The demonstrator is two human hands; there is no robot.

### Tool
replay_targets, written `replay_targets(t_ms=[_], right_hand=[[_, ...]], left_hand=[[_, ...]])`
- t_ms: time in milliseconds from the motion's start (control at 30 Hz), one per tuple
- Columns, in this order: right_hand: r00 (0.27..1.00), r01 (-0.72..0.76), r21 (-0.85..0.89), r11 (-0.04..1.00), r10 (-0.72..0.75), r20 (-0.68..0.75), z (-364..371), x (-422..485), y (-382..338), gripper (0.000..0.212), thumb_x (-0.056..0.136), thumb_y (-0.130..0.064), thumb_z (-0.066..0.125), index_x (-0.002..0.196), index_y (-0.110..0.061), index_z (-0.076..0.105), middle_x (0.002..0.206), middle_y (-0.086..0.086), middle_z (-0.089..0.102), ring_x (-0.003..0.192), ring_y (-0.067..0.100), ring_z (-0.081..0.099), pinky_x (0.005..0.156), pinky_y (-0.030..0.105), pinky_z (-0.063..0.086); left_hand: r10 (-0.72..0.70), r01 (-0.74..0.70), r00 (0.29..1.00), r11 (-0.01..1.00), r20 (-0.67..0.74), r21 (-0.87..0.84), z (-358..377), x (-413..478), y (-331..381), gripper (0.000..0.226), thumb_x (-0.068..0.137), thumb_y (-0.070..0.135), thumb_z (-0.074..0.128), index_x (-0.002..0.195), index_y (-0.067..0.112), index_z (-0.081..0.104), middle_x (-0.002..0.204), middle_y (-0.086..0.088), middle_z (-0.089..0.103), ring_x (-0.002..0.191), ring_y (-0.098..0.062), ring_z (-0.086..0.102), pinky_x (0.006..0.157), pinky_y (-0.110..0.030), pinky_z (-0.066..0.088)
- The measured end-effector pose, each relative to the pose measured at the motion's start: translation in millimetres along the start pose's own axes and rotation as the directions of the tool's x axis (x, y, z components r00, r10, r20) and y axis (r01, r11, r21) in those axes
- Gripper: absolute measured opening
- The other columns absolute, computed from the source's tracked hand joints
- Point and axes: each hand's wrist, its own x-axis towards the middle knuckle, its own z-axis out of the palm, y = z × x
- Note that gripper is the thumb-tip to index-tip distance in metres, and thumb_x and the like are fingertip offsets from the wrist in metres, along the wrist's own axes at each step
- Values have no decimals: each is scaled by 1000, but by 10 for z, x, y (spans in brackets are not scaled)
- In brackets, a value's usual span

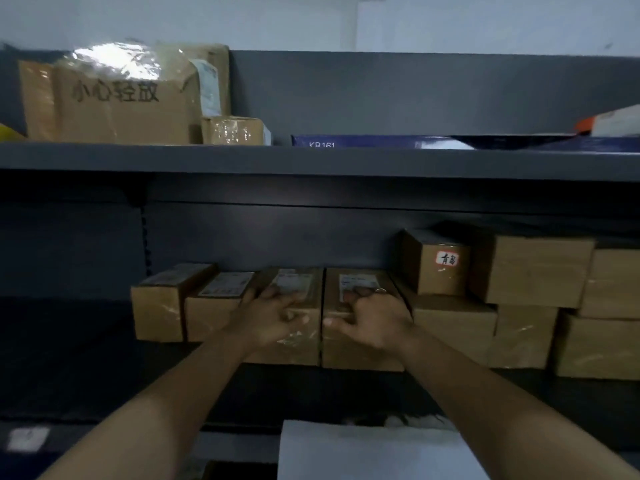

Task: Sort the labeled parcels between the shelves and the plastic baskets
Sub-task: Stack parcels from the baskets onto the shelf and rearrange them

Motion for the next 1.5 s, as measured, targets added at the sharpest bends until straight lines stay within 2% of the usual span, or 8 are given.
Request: replay_targets(t_ms=[200,367,533,633,733,900,1200,1500], right_hand=[[999,-34,-19,999,33,-21,-112,-245,-151,76,86,-77,26,137,-25,50,141,6,51,128,26,47,101,38,40],[988,-40,98,994,54,-142,-246,-514,-274,61,97,-62,20,105,-24,67,97,2,69,90,18,63,78,34,51],[943,-162,260,952,227,-242,-256,-667,-253,25,99,-35,48,111,-23,66,114,1,67,102,20,62,80,34,52],[864,-348,496,796,478,-161,-209,-749,-273,44,92,-39,60,131,-20,52,138,7,46,120,29,51,95,40,48],[779,-421,786,453,624,58,-209,-842,-214,58,88,-40,65,135,-13,46,135,12,51,119,31,52,96,39,47],[752,-380,917,-123,536,384,-165,-1047,-85,35,90,-41,61,109,-14,48,103,7,53,97,25,50,96,39,41],[861,-239,934,-265,386,330,-56,-1317,-221,55,72,-50,66,119,-24,54,118,10,61,107,29,57,100,51,44],[757,-167,915,-367,547,358,-187,-1742,-509,51,78,-40,67,121,-18,50,116,7,58,107,24,53,98,45,45]], left_hand=[[59,-59,989,998,-138,3,55,-293,-54,79,73,85,20,143,48,27,154,2,26,138,-29,18,107,-41,31],[62,-58,954,998,-292,22,-134,-730,-4,49,93,61,22,128,40,50,135,9,48,126,-20,34,76,-33,45],[-33,-5,937,994,-347,-106,-213,-890,38,38,96,50,36,118,29,59,125,2,53,122,-21,41,79,-33,45],[-238,144,944,922,-229,-360,-179,-861,40,55,91,49,49,140,25,40,143,-9,37,130,-31,36,96,-41,43],[-470,253,883,503,-15,-826,-159,-868,85,73,84,40,67,142,8,36,138,-13,47,123,-32,48,98,-32,41],[-549,215,824,75,140,-974,-146,-1036,117,59,80,26,74,129,4,50,116,-15,61,100,-33,61,94,-45,50],[-522,146,819,-210,237,-967,-273,-1611,143,69,84,20,69,141,31,33,121,-9,50,106,-35,53,90,-60,46],[-484,-29,874,-137,41,-990,-396,-2071,99,58,85,22,67,138,24,43,115,-6,54,99,-25,54,93,-47,48]])
